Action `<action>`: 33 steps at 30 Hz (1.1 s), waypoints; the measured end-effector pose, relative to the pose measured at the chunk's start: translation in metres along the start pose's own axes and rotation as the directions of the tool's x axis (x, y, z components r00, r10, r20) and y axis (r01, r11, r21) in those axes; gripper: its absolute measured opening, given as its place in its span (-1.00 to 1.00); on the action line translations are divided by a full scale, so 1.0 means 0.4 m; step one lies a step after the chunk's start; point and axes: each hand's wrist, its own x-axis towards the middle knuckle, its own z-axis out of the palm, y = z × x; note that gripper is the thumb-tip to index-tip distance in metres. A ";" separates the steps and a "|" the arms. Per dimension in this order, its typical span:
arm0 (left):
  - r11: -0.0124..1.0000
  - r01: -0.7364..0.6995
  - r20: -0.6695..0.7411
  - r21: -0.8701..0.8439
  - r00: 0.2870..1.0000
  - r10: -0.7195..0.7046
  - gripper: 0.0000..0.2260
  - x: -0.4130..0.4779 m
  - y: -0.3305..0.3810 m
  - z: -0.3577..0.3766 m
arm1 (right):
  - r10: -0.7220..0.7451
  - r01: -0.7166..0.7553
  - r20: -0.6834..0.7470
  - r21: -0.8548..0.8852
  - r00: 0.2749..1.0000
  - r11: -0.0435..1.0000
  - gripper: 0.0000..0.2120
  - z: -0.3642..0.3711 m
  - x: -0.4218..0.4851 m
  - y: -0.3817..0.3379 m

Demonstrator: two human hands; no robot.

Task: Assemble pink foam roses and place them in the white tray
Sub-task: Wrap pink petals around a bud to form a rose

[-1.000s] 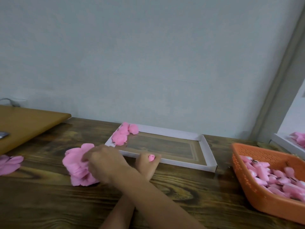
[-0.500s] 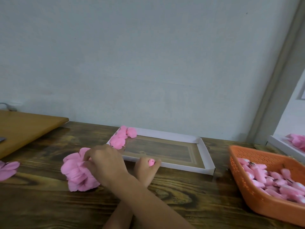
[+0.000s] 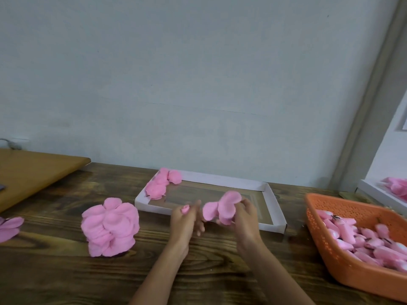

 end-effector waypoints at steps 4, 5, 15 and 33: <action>0.979 0.041 0.054 -0.201 0.998 -0.031 -0.69 -0.008 0.018 0.008 | 0.062 -0.061 0.000 -0.129 0.998 0.990 -0.73 -0.060 0.017 0.052; 0.977 0.047 0.089 -0.208 0.996 -0.029 -0.65 -0.008 0.017 0.007 | 0.058 -0.058 -0.003 -0.173 0.998 0.983 -0.70 -0.062 0.021 0.056; 0.971 -0.135 0.279 0.196 0.957 0.077 -0.74 -0.042 0.011 0.019 | -0.051 0.069 0.053 -0.433 0.997 0.899 -0.78 -0.080 0.033 0.061; 0.992 0.089 0.081 -0.094 0.993 -0.082 -0.82 -0.009 -0.005 0.015 | 0.022 0.008 0.116 -0.248 0.993 0.969 -0.88 -0.077 0.030 0.049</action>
